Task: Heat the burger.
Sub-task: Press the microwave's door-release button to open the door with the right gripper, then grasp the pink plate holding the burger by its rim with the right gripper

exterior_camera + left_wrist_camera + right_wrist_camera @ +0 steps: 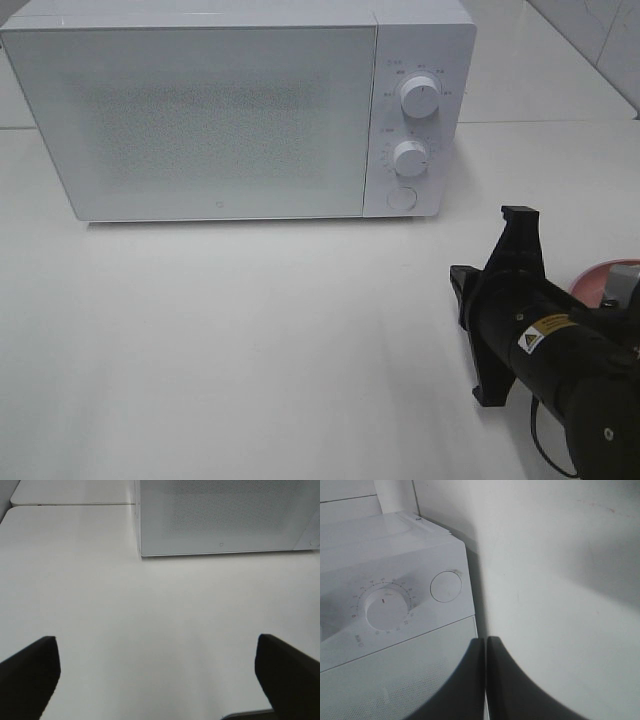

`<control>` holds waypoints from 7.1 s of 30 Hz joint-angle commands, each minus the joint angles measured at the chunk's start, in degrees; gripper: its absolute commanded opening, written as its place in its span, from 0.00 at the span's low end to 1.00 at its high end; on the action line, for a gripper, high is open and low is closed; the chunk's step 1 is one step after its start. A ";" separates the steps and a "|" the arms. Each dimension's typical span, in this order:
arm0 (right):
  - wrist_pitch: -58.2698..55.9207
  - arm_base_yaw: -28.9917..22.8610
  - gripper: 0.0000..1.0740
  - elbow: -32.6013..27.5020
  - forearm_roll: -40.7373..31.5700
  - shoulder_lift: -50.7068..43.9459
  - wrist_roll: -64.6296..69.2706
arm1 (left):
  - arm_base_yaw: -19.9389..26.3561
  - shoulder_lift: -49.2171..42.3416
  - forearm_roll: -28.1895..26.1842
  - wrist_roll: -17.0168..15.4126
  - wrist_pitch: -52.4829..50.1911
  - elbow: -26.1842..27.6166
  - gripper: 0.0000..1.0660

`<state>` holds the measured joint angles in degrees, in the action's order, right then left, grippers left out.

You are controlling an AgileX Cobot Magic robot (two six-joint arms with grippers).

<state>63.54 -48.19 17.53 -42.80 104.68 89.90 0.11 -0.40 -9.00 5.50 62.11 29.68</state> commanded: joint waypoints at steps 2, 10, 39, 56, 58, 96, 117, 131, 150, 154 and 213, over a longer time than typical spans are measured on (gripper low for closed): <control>-1.55 3.04 0.00 1.83 4.93 0.92 0.29 | -0.29 -1.20 -0.11 -0.11 -0.92 -0.17 0.92; -2.46 6.99 0.00 4.70 11.00 3.44 1.55 | -0.29 -1.20 -0.11 -0.11 -0.92 -0.17 0.92; -8.65 15.30 0.00 19.60 19.82 11.69 -0.17 | -0.29 -0.86 -0.11 -0.11 -0.92 -0.17 0.92; -10.43 19.31 0.00 25.15 21.26 14.90 -3.38 | -0.29 -0.86 -0.06 -0.11 -0.92 -0.17 0.92; -10.43 19.88 0.00 25.32 21.60 14.90 -3.67 | -0.29 -0.86 -0.06 -0.11 -0.92 -0.17 0.92; -5.39 21.37 0.00 33.17 22.52 18.68 -7.10 | -0.29 -0.86 -0.06 -0.11 -0.92 -0.17 0.92; 5.16 22.00 0.00 39.48 13.41 18.68 -11.52 | -0.29 -0.86 -0.06 -0.11 -0.92 -0.17 0.92; 3.38 22.00 0.00 41.37 11.34 18.68 -13.41 | -0.29 -0.86 -0.06 -0.11 -0.92 -0.17 0.92; -7.96 19.02 0.00 35.41 10.49 17.42 -12.15 | -0.29 -0.86 -0.06 -0.11 -0.92 -0.17 0.92; -10.94 18.45 0.00 34.61 10.43 17.13 -11.97 | -0.29 -0.86 -0.06 -0.11 -0.92 -0.17 0.92; -71.05 15.87 0.00 23.61 41.71 -12.20 -56.67 | -0.29 -0.86 -0.11 -0.11 -0.92 -0.17 0.92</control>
<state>-6.13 -32.20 40.91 -2.46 93.28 34.78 0.11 -0.40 -9.00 5.50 62.11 29.68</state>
